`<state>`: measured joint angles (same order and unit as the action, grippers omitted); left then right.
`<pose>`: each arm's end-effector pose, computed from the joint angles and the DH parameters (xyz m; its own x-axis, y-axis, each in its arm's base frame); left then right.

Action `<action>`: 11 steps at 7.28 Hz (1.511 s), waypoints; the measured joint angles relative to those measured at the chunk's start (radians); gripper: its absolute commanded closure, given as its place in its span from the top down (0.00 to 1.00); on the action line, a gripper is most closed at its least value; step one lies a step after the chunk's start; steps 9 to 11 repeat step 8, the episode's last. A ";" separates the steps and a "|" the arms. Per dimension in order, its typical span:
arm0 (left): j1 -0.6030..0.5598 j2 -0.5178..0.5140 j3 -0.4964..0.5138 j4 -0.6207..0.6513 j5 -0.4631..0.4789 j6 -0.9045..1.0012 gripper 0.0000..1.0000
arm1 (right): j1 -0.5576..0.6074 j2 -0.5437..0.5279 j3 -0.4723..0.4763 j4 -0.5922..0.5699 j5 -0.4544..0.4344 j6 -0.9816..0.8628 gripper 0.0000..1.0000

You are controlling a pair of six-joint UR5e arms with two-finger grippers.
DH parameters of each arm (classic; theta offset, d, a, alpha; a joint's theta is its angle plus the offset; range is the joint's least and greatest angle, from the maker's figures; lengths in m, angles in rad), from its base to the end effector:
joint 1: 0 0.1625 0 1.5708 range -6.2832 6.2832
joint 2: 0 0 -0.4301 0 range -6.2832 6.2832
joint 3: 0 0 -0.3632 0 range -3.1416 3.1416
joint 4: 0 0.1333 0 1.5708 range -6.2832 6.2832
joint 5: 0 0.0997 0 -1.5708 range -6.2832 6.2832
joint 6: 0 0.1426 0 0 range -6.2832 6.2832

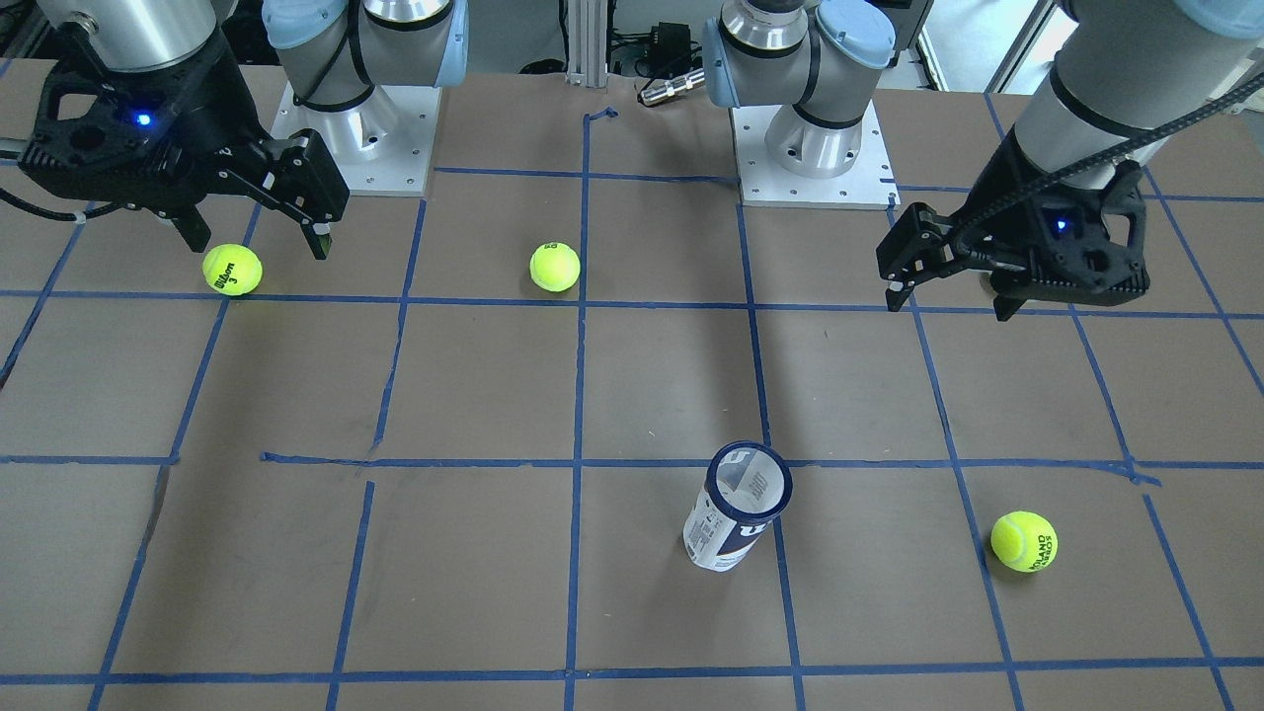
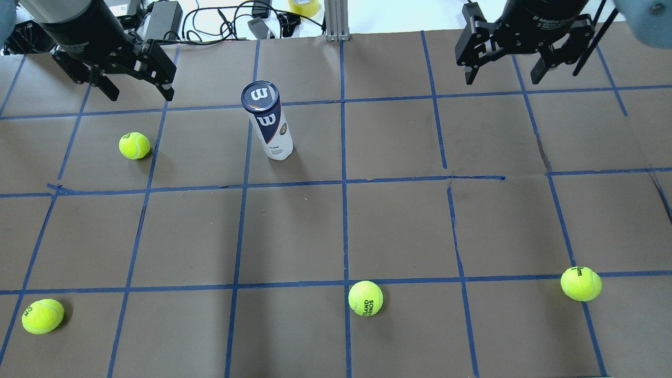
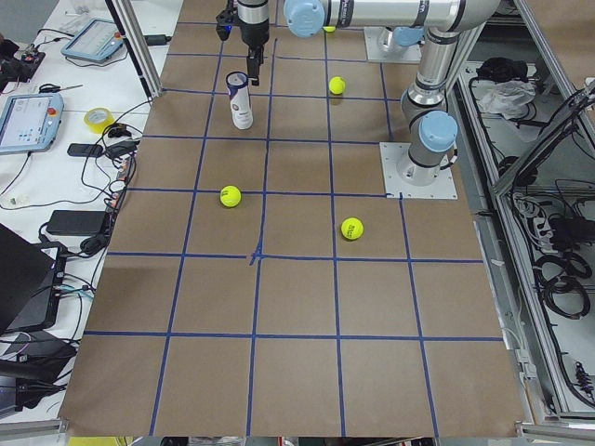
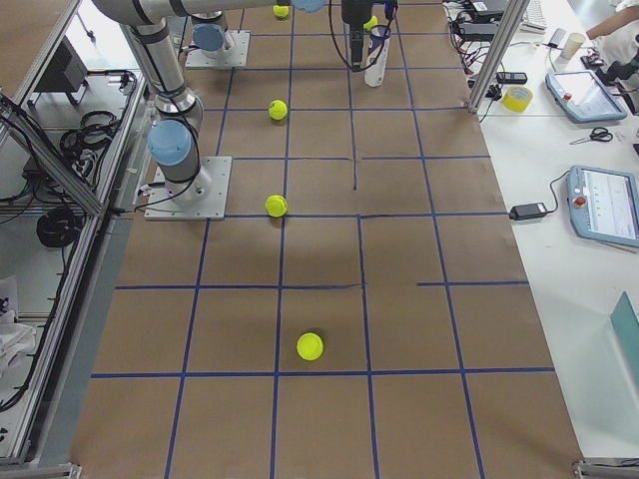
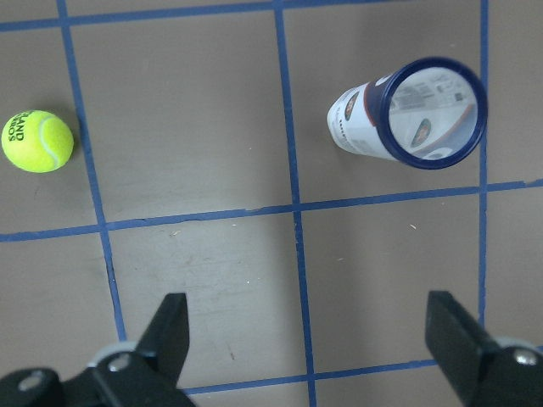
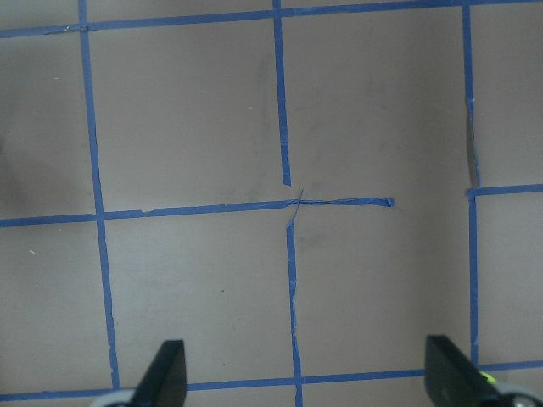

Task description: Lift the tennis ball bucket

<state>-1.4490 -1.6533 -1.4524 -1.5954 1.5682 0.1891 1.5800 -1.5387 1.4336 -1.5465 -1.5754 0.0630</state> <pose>-0.0720 -0.5123 0.4627 -0.9977 0.0673 0.0004 0.0673 0.9977 -0.0116 0.1371 -0.4846 0.4964 -0.9985 0.0539 -0.0005 0.0538 0.9953 -0.0808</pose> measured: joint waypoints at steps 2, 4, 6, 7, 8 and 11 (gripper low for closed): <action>-0.004 0.035 -0.028 0.000 0.001 -0.008 1.00 | 0.000 -0.001 0.001 0.000 0.000 0.000 1.00; -0.007 0.047 -0.048 0.000 -0.002 -0.032 1.00 | 0.000 -0.001 0.001 0.000 0.000 0.000 1.00; -0.009 0.058 -0.069 0.003 -0.001 -0.062 1.00 | 0.000 -0.001 0.001 0.000 0.001 0.000 1.00; -0.009 0.061 -0.074 0.004 0.000 -0.066 1.00 | 0.000 -0.001 0.001 0.000 0.003 0.000 1.00; -0.009 0.062 -0.076 0.004 0.000 -0.067 1.00 | 0.001 -0.001 0.002 0.000 0.005 0.001 1.00; -0.009 0.062 -0.076 0.004 0.000 -0.067 1.00 | 0.001 -0.001 0.002 0.000 0.005 0.001 1.00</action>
